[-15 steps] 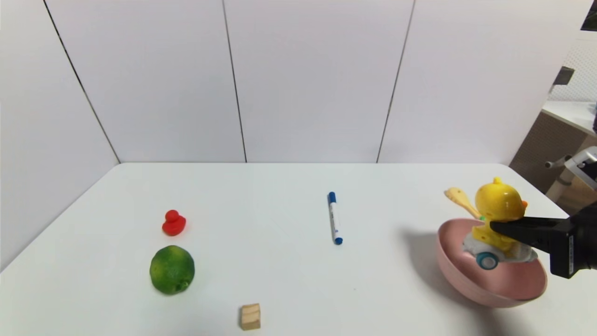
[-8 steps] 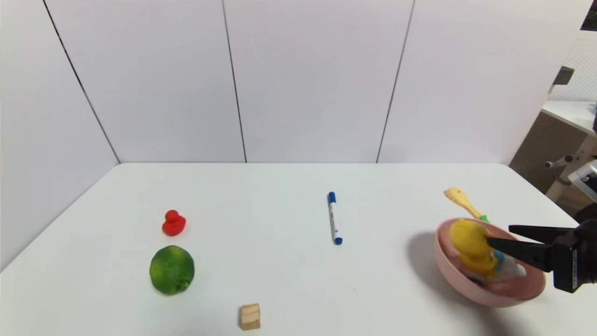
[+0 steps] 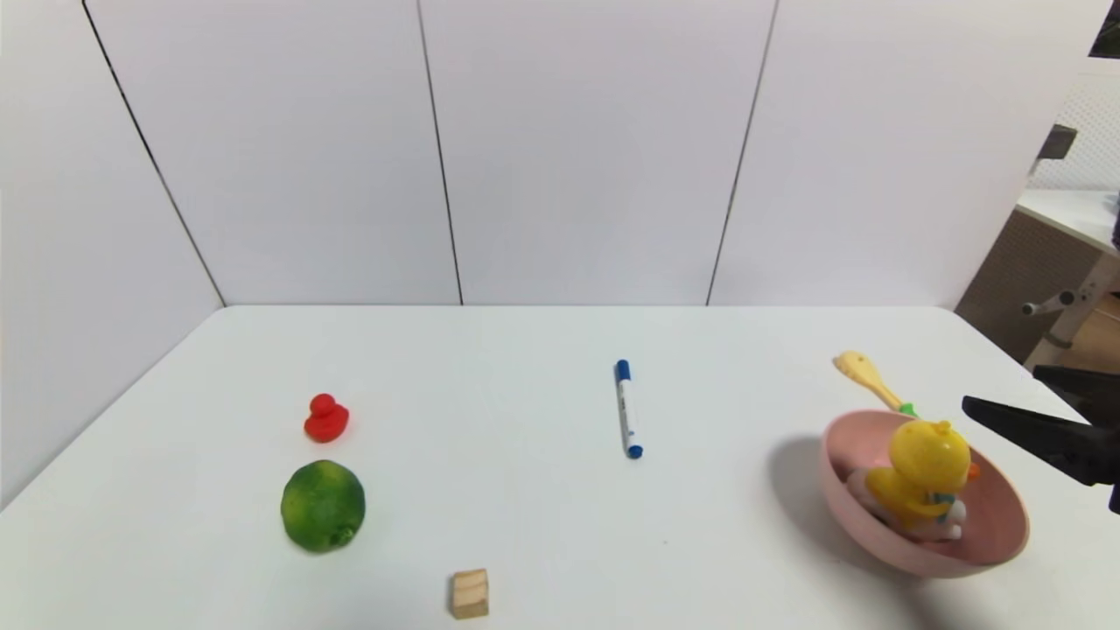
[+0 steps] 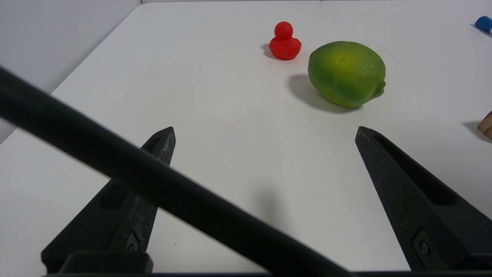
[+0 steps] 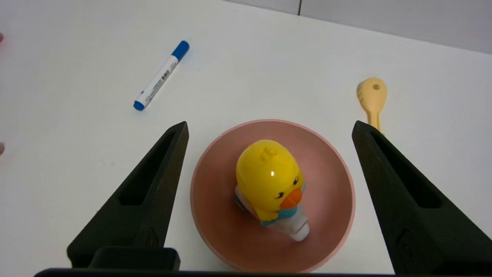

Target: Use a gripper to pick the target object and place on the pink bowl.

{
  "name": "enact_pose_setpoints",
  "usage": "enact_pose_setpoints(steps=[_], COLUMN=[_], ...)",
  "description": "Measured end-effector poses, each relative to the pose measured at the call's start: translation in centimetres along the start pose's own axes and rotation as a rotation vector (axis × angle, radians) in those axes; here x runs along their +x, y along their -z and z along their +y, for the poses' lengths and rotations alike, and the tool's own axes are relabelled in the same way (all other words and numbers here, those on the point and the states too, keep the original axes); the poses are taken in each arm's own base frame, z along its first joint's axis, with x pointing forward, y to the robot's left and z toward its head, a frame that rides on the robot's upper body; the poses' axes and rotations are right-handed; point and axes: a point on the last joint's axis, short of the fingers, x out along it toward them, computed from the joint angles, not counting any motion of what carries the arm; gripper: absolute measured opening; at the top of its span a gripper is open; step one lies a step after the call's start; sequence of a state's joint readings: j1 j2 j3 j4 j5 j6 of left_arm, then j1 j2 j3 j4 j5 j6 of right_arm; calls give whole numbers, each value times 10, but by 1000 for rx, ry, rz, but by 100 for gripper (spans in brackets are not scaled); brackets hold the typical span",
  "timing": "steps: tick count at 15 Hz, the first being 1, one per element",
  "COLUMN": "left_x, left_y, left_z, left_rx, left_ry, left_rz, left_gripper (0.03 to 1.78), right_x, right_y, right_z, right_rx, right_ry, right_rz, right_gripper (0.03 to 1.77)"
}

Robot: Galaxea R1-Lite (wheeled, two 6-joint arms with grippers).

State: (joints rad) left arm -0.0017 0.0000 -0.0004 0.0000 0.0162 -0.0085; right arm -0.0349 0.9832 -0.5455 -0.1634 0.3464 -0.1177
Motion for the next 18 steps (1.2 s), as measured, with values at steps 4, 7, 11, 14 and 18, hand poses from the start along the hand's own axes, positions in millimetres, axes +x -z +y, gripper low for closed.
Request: enact_pose_setpoints(steps=[4,7,11,14,18], left_x=[0,0,0,0,0], left_y=[0,0,0,0,0], left_z=[0,0,0,0,0], left_rx=[0,0,0,0,0], left_ry=[0,0,0,0,0], left_rz=[0,0,0,0,0], left_gripper=[169,169,169,169,169], right_x=[-37,-67,-78,-78,-76], right_y=[23,65,131,144,145], right_z=[16,31,43,43,41], right_rx=[-33,-44,-55,-41,-27], right_ry=[19,27,77,148,197], right_rz=[-67,-96,-104,-91,-69], right_gripper=[157,162,165,167,169])
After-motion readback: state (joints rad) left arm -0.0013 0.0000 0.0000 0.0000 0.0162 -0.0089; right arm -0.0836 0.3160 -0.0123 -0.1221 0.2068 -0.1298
